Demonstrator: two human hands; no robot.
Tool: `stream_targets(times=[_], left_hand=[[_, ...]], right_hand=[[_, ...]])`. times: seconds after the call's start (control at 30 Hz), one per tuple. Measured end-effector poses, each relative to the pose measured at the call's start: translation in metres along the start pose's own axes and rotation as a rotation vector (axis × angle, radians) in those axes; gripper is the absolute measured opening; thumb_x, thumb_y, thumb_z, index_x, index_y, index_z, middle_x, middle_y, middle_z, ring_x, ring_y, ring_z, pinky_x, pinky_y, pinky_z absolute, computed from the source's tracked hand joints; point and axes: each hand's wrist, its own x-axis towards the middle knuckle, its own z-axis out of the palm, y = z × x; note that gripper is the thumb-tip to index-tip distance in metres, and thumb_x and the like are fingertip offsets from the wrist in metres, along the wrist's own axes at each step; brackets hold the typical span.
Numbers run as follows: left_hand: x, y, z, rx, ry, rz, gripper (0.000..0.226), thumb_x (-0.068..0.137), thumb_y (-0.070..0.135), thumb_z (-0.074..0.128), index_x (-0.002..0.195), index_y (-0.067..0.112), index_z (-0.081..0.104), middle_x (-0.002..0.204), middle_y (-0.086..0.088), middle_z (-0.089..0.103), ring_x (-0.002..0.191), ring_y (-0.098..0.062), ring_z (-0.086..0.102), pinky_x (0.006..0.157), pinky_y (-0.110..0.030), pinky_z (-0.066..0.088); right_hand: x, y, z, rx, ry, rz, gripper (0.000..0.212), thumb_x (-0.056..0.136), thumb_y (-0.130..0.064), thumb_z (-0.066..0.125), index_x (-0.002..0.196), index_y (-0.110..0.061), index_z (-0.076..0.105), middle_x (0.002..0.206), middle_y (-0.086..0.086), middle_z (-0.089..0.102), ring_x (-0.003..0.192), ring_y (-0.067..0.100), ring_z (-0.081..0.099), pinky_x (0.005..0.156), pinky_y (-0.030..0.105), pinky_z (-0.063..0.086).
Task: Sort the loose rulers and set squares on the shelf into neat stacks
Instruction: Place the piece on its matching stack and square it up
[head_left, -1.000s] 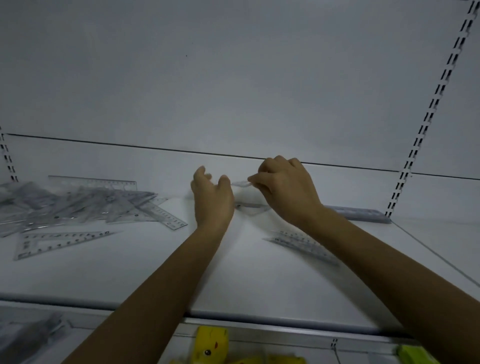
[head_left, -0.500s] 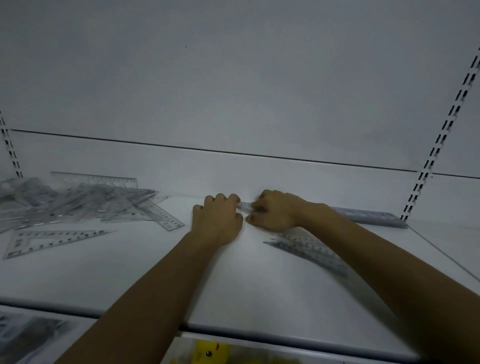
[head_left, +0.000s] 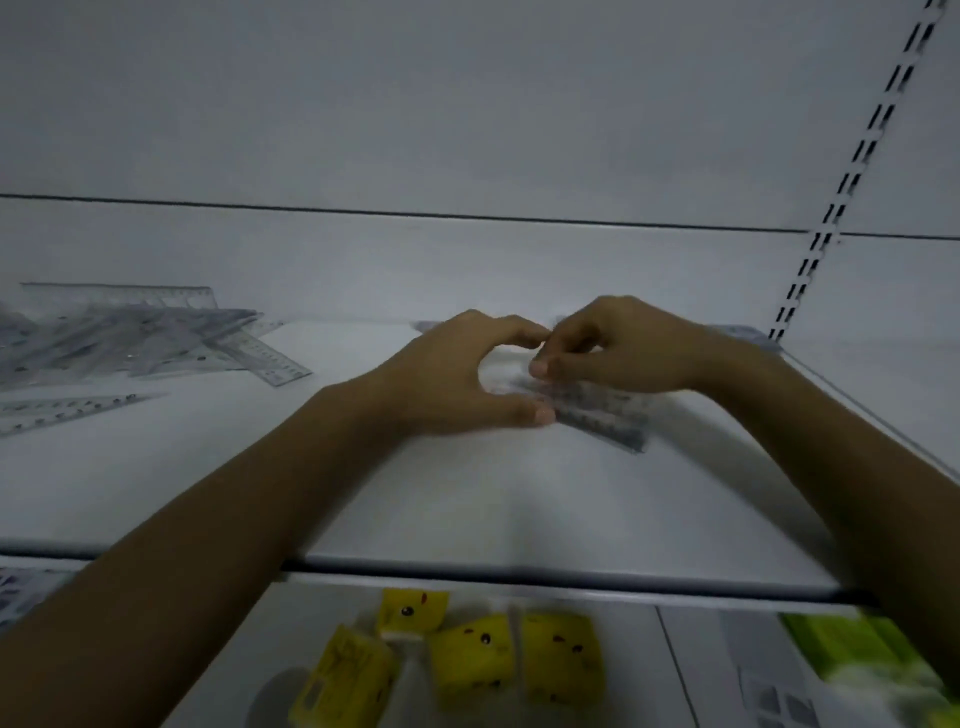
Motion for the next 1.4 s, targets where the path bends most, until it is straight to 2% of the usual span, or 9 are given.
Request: stream_targets(times=[0.1, 0.33, 0.6, 0.77, 0.97, 1.13, 1.2, 1.27, 1.4], left_hand=[[0.002, 0.002, 0.003, -0.135, -0.099, -0.069, 0.074, 0.065, 0.047, 0.079, 0.128, 0.033, 0.043, 0.101, 0.022, 0.063, 0.095, 0.007, 0.060, 0.080, -0.009, 0.047], [0.007, 0.000, 0.001, -0.111, -0.004, 0.004, 0.024, 0.073, 0.023, 0.079, 0.094, 0.023, 0.068, 0.088, 0.014, 0.071, 0.083, 0.003, 0.064, 0.073, -0.018, 0.051], [0.006, -0.003, 0.001, -0.079, 0.016, 0.038, 0.017, 0.073, 0.022, 0.079, 0.089, 0.021, 0.074, 0.083, 0.015, 0.070, 0.079, 0.001, 0.064, 0.067, -0.011, 0.050], [0.002, -0.001, 0.003, -0.064, 0.056, 0.045, 0.019, 0.073, 0.024, 0.078, 0.091, 0.021, 0.073, 0.087, 0.012, 0.070, 0.081, -0.001, 0.063, 0.067, -0.013, 0.051], [0.000, -0.005, 0.005, -0.036, 0.051, 0.067, 0.027, 0.073, 0.039, 0.076, 0.096, 0.026, 0.069, 0.092, 0.013, 0.069, 0.086, 0.003, 0.061, 0.068, -0.011, 0.049], [-0.004, -0.002, 0.006, 0.060, 0.069, 0.023, 0.059, 0.066, 0.072, 0.048, 0.111, 0.035, 0.061, 0.104, 0.025, 0.059, 0.095, 0.011, 0.052, 0.079, -0.018, 0.045], [-0.005, -0.002, 0.005, 0.155, 0.085, -0.032, 0.067, 0.068, 0.077, 0.037, 0.119, 0.037, 0.055, 0.113, 0.024, 0.055, 0.101, 0.006, 0.048, 0.085, -0.023, 0.039], [-0.002, -0.005, -0.001, 0.325, 0.085, -0.039, 0.063, 0.078, 0.073, 0.035, 0.125, 0.035, 0.051, 0.125, 0.017, 0.054, 0.111, -0.005, 0.048, 0.089, -0.026, 0.037], [-0.003, -0.019, -0.040, 0.523, 0.011, -0.072, 0.058, 0.089, 0.062, 0.036, 0.138, 0.032, 0.038, 0.140, 0.009, 0.045, 0.124, -0.014, 0.042, 0.097, -0.034, 0.037]], right_hand=[[-0.001, 0.007, -0.010, 0.016, -0.009, 0.068, 0.025, 0.084, -0.045, 0.063, 0.088, -0.022, 0.071, 0.079, -0.008, 0.068, 0.071, 0.006, 0.060, 0.064, 0.024, 0.043], [-0.001, 0.010, -0.011, -0.074, -0.081, 0.137, 0.021, 0.083, -0.038, 0.067, 0.086, -0.018, 0.070, 0.078, -0.005, 0.066, 0.069, 0.009, 0.056, 0.062, 0.022, 0.040], [-0.006, 0.003, -0.011, -0.048, -0.107, 0.135, 0.017, 0.085, -0.035, 0.066, 0.076, -0.020, 0.067, 0.068, -0.008, 0.062, 0.064, 0.007, 0.055, 0.063, 0.022, 0.040], [-0.007, 0.001, -0.011, -0.038, -0.082, 0.145, 0.018, 0.082, -0.037, 0.069, 0.088, -0.020, 0.070, 0.069, -0.011, 0.062, 0.068, 0.007, 0.057, 0.063, 0.021, 0.041], [-0.007, 0.001, -0.011, -0.065, -0.069, 0.144, 0.025, 0.082, -0.040, 0.069, 0.097, -0.020, 0.067, 0.074, -0.013, 0.061, 0.072, 0.004, 0.057, 0.065, 0.020, 0.042], [-0.004, 0.003, -0.007, -0.152, 0.094, 0.138, 0.023, 0.085, -0.039, 0.064, 0.086, -0.018, 0.072, 0.069, -0.015, 0.062, 0.067, 0.005, 0.057, 0.064, 0.025, 0.044], [-0.004, 0.000, -0.006, -0.189, 0.171, 0.123, 0.023, 0.086, -0.042, 0.061, 0.091, -0.022, 0.072, 0.076, -0.015, 0.063, 0.073, 0.008, 0.060, 0.065, 0.024, 0.043], [-0.003, -0.006, -0.007, -0.239, 0.190, 0.128, 0.029, 0.087, -0.045, 0.058, 0.104, -0.024, 0.069, 0.095, -0.009, 0.068, 0.087, 0.011, 0.062, 0.074, 0.027, 0.047], [0.004, -0.035, -0.011, -0.368, 0.185, 0.151, 0.044, 0.089, -0.050, 0.054, 0.127, -0.027, 0.055, 0.128, -0.006, 0.058, 0.115, 0.015, 0.054, 0.092, 0.033, 0.045]])
